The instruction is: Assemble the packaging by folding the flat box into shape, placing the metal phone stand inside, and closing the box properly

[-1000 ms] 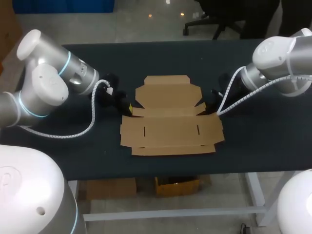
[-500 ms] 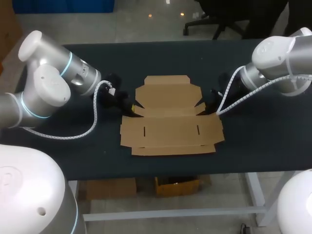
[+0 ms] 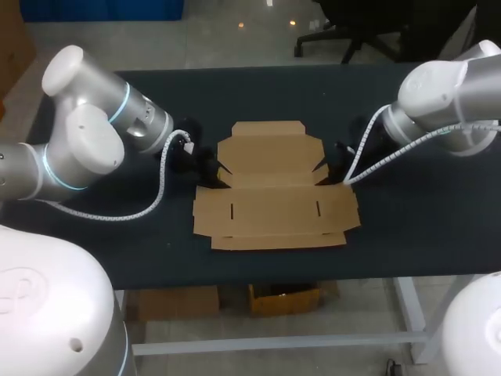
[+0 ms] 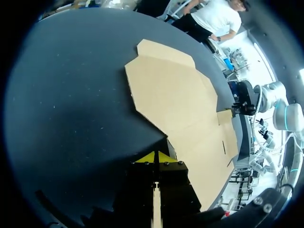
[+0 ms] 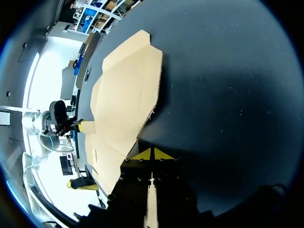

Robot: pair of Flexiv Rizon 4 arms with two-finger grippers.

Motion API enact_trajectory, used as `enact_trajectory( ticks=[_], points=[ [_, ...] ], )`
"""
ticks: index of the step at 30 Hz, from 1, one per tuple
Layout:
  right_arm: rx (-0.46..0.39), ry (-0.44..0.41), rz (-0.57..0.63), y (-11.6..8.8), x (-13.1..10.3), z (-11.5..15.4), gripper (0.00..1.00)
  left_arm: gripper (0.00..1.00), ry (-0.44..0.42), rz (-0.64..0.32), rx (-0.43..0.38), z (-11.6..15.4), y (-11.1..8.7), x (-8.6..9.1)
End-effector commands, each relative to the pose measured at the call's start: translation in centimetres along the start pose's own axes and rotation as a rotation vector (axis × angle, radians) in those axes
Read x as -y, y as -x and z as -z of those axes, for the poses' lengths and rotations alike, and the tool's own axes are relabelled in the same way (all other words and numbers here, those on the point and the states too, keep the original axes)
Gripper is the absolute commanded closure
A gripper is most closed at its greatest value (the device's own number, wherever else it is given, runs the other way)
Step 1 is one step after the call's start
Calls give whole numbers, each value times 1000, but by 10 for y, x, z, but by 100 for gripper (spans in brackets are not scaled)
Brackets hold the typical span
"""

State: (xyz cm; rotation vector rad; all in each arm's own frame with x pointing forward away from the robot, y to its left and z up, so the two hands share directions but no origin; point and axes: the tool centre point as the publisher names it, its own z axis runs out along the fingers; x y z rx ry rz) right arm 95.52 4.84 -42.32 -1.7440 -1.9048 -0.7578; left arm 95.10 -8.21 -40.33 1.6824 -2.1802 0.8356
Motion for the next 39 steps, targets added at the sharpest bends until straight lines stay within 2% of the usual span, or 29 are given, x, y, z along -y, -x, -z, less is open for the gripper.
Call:
enact_trajectory(
  ticks=[1,24,39],
  points=[
    [45,22,-4,-8,8,3,100,100,0,0,22,1,-5,-1],
    [163,77,-58,-18,9,6,100,100,-13,3,179,-2,-19,6],
    [191,86,-87,-16,9,2,100,100,-20,4,223,-4,-23,7]
  ],
)
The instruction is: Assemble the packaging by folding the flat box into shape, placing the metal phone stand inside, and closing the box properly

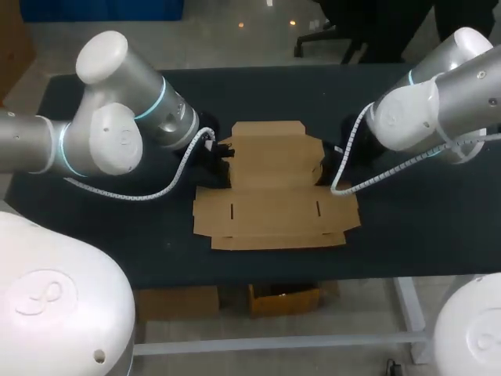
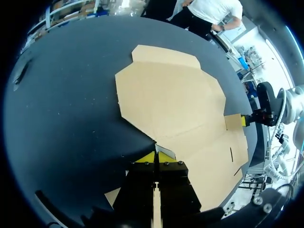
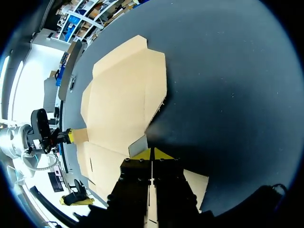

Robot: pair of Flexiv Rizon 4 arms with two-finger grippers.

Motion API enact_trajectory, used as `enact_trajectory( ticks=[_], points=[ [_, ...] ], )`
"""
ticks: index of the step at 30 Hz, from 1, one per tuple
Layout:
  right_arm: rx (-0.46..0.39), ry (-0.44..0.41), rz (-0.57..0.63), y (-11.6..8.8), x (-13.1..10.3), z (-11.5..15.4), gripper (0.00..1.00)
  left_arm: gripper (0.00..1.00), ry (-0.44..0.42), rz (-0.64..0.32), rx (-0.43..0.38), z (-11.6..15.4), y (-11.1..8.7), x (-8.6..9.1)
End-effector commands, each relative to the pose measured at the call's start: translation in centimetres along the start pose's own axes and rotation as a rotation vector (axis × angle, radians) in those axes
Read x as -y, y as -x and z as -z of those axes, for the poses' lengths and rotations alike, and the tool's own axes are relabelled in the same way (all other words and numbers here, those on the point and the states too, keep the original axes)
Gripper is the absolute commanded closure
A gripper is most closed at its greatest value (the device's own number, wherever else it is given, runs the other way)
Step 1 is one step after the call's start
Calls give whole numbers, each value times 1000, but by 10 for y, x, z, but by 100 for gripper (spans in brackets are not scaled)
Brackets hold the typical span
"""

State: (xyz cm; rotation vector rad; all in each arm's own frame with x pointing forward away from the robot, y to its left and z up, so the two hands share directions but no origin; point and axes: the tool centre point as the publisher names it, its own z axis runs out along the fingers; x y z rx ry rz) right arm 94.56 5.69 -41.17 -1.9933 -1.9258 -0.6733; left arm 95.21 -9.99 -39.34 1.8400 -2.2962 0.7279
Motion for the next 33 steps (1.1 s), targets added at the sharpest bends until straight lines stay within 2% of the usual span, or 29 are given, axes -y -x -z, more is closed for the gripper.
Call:
enact_trajectory(
  ticks=[1,12,26,33],
  points=[
    [8,4,-4,-2,1,-2,100,100,0,2,38,-1,-4,0],
    [43,29,-21,-6,6,0,100,100,-14,8,71,6,-12,-8],
    [69,46,-30,-9,6,-1,100,100,-16,-3,84,3,-19,-7],
    [56,43,-15,-10,1,-4,100,100,-11,-9,86,1,-21,-6]
  ],
)
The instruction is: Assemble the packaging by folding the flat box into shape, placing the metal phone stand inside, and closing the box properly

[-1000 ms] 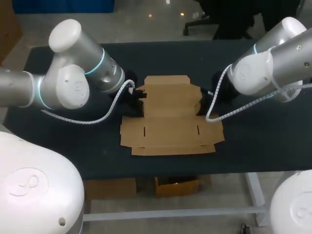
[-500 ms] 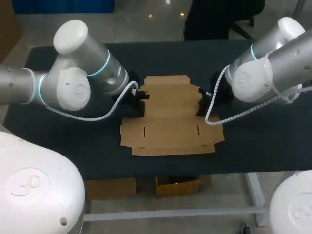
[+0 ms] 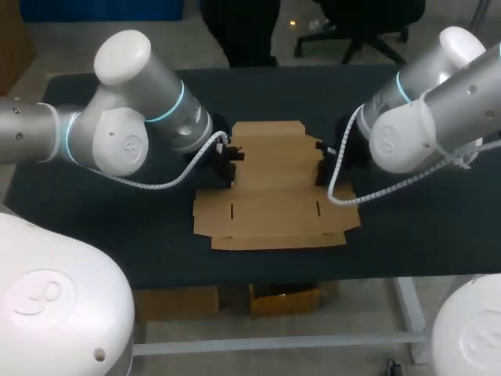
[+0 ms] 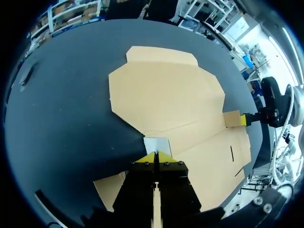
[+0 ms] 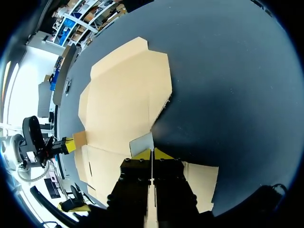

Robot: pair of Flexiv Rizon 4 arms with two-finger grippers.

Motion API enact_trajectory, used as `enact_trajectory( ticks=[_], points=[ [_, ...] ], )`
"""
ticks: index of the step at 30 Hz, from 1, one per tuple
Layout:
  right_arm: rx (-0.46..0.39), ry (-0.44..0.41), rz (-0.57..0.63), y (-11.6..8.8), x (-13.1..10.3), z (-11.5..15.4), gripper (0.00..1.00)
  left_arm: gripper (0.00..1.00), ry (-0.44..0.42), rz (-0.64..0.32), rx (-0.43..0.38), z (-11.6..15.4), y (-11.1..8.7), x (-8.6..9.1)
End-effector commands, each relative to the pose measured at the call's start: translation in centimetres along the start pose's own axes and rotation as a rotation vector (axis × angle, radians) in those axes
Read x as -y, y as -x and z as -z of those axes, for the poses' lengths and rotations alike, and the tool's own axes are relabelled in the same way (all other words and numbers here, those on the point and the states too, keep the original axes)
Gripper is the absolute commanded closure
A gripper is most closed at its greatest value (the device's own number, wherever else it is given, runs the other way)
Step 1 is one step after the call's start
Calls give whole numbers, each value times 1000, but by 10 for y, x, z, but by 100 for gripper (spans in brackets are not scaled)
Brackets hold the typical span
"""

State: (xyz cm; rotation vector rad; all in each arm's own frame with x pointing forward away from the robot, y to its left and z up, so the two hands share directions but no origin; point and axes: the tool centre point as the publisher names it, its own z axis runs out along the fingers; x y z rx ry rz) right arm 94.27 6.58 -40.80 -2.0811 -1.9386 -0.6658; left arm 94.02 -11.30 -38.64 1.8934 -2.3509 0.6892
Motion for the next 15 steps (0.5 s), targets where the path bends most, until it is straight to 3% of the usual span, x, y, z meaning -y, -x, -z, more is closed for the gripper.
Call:
enact_trajectory(
  ticks=[1,15],
  points=[
    [-6,-2,8,-2,-3,-3,100,100,3,-1,13,-2,-4,2],
    [-14,-6,35,-10,-8,-8,100,100,16,-18,10,-7,-9,4]
  ],
)
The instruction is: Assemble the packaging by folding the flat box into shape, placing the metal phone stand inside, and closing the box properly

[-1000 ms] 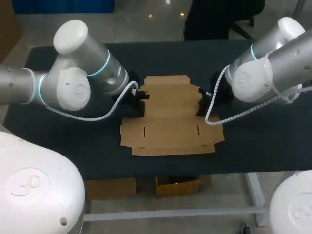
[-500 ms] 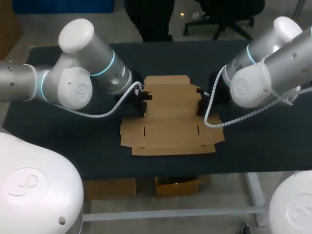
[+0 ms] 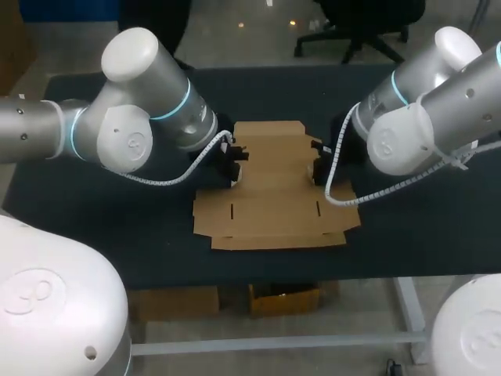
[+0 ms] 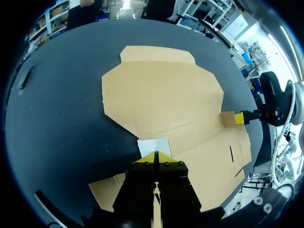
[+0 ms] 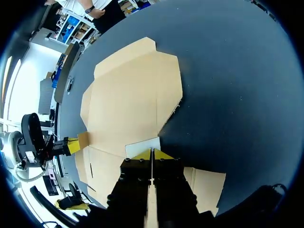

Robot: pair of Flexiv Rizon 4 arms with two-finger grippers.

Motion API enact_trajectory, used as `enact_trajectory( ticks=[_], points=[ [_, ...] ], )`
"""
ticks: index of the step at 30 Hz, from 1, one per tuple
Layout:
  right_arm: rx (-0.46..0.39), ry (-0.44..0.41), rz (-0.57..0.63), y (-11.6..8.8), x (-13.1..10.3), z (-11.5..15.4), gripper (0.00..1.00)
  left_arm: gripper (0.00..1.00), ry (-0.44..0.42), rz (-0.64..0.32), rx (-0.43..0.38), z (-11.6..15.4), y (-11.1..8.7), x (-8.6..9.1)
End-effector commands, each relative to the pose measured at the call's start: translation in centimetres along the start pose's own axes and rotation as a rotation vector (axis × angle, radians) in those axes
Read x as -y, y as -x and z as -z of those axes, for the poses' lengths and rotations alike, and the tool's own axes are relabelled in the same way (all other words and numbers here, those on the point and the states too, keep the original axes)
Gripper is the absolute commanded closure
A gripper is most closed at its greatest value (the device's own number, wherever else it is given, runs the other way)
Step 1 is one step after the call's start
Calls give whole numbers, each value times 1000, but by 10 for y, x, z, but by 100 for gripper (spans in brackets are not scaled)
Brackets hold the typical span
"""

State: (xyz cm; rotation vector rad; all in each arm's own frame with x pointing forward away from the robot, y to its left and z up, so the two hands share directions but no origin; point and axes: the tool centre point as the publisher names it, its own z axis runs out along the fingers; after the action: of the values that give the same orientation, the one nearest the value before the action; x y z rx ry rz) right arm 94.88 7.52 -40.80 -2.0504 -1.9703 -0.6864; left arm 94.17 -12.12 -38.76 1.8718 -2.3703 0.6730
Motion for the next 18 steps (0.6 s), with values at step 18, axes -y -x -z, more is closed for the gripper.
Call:
enact_trajectory(
  ticks=[18],
  points=[
    [7,-36,16,-7,-6,-14,100,100,26,1,14,-16,-1,8]
  ],
)
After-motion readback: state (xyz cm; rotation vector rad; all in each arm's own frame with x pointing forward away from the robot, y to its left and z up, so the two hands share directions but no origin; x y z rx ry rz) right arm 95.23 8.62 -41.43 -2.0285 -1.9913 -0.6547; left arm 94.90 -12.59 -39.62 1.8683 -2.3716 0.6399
